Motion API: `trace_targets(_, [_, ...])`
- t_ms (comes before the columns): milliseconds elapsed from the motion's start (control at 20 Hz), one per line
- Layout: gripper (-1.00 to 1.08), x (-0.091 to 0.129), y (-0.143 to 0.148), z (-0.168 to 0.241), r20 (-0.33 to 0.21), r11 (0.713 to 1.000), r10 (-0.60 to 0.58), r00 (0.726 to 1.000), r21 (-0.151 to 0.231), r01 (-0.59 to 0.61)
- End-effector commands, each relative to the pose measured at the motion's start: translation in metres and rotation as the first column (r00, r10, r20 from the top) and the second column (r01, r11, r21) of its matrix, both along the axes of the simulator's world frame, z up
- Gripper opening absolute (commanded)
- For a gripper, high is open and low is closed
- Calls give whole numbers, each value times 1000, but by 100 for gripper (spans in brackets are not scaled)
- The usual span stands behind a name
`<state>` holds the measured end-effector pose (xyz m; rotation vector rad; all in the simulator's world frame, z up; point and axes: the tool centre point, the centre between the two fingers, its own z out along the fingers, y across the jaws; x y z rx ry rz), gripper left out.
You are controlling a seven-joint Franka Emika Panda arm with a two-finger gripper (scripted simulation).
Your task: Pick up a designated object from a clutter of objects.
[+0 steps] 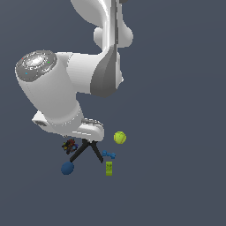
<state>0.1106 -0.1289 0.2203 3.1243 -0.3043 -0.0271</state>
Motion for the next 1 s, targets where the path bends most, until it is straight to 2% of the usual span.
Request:
trace_targets(0, [100, 13, -12, -17, 3, 1000, -24, 1000, 1, 24])
trace_targets(450, [100, 46, -53, -84, 11, 995, -102, 995, 2, 102])
trace_targets(950, [100, 59, -79, -131, 17, 989, -149, 989, 1, 149])
